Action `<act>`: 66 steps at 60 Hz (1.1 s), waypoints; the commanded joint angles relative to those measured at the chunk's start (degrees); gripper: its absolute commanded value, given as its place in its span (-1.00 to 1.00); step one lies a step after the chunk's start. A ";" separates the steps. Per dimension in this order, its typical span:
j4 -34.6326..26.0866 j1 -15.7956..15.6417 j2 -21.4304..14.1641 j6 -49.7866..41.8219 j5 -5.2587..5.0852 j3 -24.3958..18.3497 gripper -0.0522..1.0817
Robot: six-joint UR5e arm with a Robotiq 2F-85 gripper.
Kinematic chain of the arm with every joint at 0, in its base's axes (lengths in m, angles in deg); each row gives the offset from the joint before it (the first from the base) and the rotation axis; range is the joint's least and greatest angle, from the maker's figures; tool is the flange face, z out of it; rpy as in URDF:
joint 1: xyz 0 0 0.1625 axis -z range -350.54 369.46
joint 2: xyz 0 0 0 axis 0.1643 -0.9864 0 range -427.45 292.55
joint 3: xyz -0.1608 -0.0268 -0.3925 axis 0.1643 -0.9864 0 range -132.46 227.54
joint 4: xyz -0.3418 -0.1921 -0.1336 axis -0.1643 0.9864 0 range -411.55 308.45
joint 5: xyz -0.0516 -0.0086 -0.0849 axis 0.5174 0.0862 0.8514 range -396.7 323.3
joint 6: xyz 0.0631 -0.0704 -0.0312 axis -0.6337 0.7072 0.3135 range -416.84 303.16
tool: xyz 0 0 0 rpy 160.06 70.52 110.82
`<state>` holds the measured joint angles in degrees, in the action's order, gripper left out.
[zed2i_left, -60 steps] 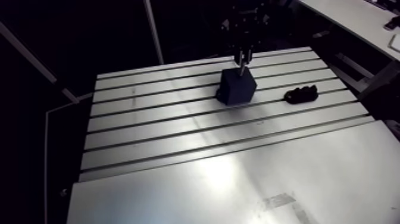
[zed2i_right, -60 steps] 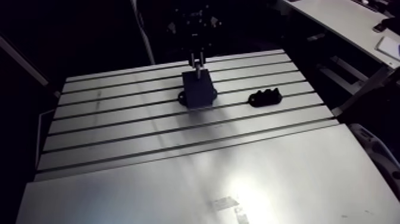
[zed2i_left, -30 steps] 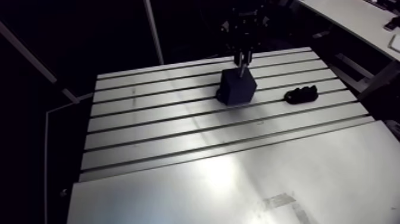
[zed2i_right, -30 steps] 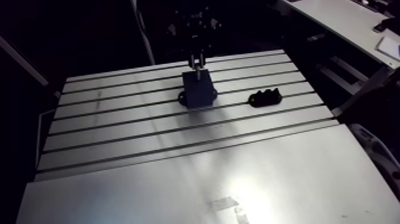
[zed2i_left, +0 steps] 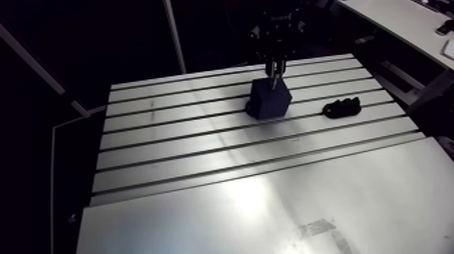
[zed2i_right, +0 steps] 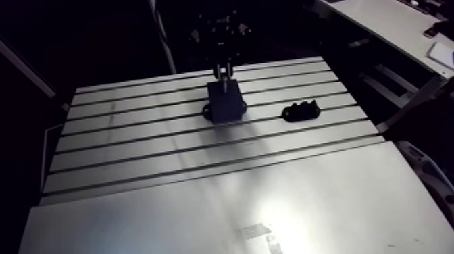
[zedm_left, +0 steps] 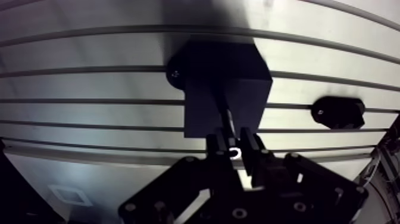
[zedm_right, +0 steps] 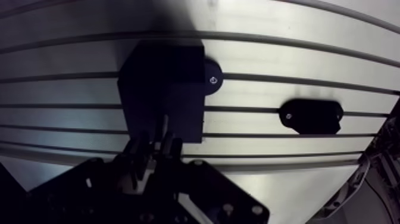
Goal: Pick up the M10 bolt and insert it into the hole until fully seated.
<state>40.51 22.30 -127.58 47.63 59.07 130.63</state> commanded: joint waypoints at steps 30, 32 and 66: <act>1.19 0.08 -0.18 -0.54 0.07 2.20 0.58; 1.75 -0.07 -0.20 -0.39 0.30 2.35 -0.05; 5.88 1.75 -6.20 2.98 -0.70 3.26 -0.90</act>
<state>46.95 23.41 -130.32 49.30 58.73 134.35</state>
